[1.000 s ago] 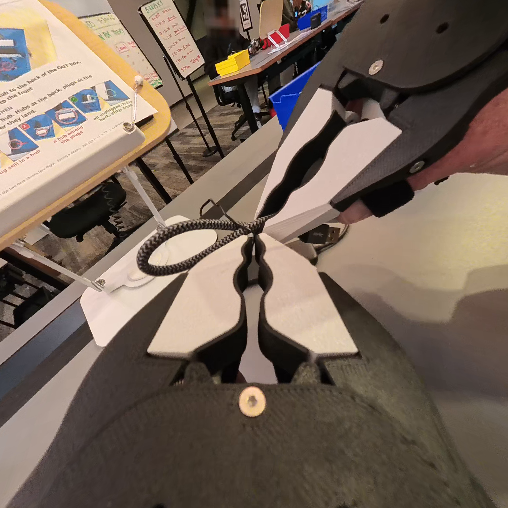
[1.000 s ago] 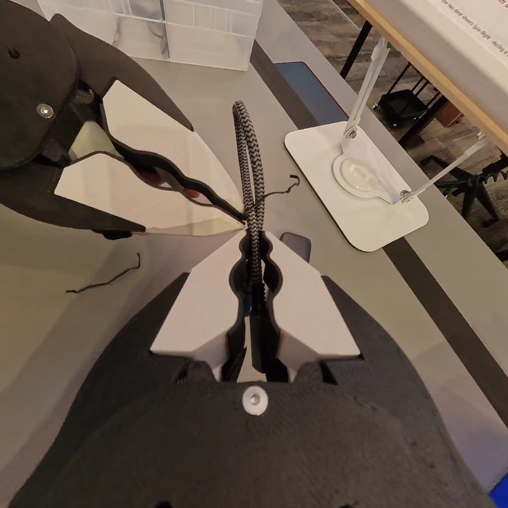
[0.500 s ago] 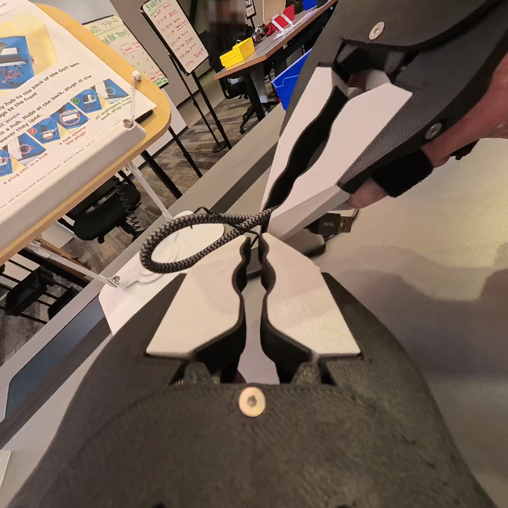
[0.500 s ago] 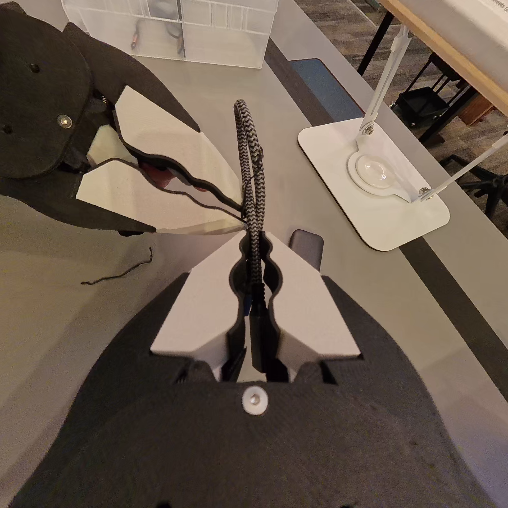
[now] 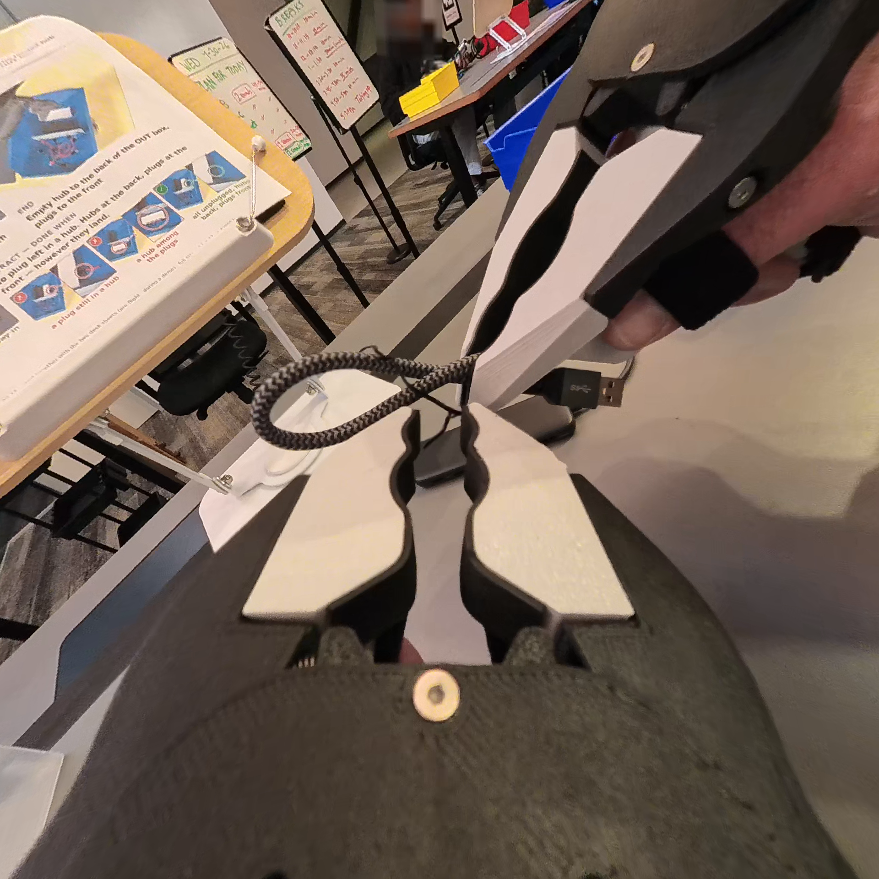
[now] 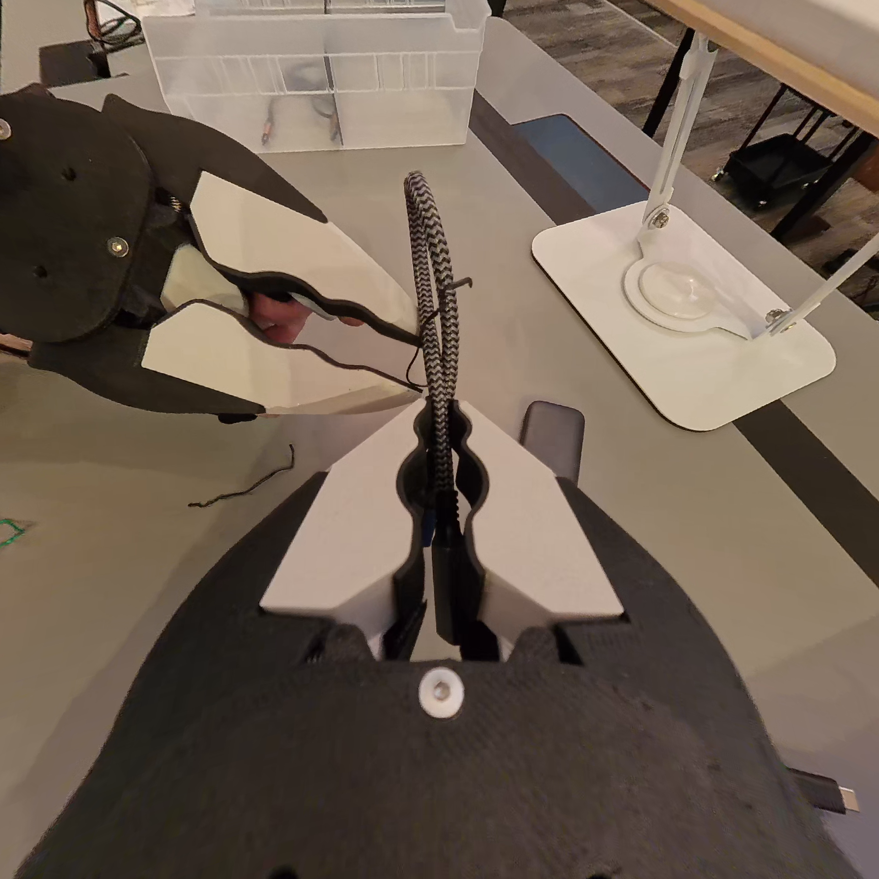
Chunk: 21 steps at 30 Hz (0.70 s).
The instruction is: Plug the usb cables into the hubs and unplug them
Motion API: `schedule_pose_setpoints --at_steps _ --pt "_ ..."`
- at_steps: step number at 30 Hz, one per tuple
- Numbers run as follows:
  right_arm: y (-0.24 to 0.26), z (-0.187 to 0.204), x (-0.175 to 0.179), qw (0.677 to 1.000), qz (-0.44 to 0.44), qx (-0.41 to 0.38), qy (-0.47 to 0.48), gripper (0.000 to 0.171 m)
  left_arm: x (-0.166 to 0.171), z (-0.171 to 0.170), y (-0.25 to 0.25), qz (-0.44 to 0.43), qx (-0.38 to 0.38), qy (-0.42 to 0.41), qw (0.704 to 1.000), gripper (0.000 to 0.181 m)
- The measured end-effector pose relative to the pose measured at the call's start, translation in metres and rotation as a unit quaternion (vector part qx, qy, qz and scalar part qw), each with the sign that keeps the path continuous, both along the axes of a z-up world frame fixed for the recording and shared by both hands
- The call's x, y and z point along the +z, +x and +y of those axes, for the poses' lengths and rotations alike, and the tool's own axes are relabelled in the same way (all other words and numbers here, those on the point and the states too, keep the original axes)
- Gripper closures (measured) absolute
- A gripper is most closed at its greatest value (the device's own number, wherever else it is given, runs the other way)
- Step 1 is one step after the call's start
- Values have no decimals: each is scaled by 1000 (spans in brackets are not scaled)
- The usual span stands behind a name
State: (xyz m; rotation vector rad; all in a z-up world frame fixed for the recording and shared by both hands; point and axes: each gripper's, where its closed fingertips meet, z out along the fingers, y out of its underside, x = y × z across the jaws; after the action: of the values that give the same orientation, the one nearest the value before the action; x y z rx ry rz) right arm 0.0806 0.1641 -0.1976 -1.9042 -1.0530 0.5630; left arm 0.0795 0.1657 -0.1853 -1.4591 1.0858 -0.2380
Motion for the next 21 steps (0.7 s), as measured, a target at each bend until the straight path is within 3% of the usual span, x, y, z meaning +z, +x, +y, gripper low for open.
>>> schedule_pose_setpoints --at_steps 11,21 --pt "-4 -8 -5 995 64 20 -76 168 7 -10 -7 38 7 74 997 155" --pt "-9 -19 -22 990 59 51 -117 169 0 -21 -10 155 -35 165 973 142"
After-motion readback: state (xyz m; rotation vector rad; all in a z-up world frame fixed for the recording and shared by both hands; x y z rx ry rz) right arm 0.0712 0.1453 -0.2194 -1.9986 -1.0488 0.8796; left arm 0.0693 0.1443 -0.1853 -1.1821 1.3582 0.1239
